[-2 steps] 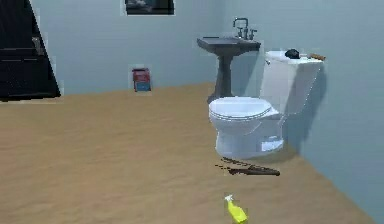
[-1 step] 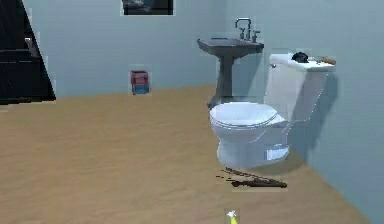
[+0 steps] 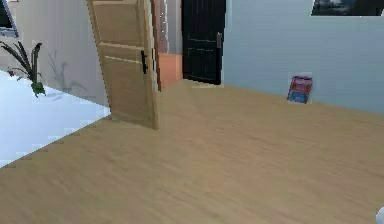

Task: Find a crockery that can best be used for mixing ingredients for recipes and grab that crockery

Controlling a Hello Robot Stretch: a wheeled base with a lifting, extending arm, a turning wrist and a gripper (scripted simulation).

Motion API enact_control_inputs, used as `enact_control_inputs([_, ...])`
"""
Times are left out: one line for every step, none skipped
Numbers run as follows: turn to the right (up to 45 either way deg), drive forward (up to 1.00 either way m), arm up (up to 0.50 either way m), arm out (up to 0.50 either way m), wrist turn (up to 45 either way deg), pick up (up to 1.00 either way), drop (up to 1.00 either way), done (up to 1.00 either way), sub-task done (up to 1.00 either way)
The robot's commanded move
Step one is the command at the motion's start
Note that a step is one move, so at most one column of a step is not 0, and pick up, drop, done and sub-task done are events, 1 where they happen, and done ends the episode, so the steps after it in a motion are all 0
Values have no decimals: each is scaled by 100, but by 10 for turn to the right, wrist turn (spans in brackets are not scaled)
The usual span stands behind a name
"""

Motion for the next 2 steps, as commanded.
enact_control_inputs([0, 35, 0, 0, 0, 0, 0, 0, 0])
enact_control_inputs([-450, 0, 0, 0, 0, 0, 0, 0, 0])
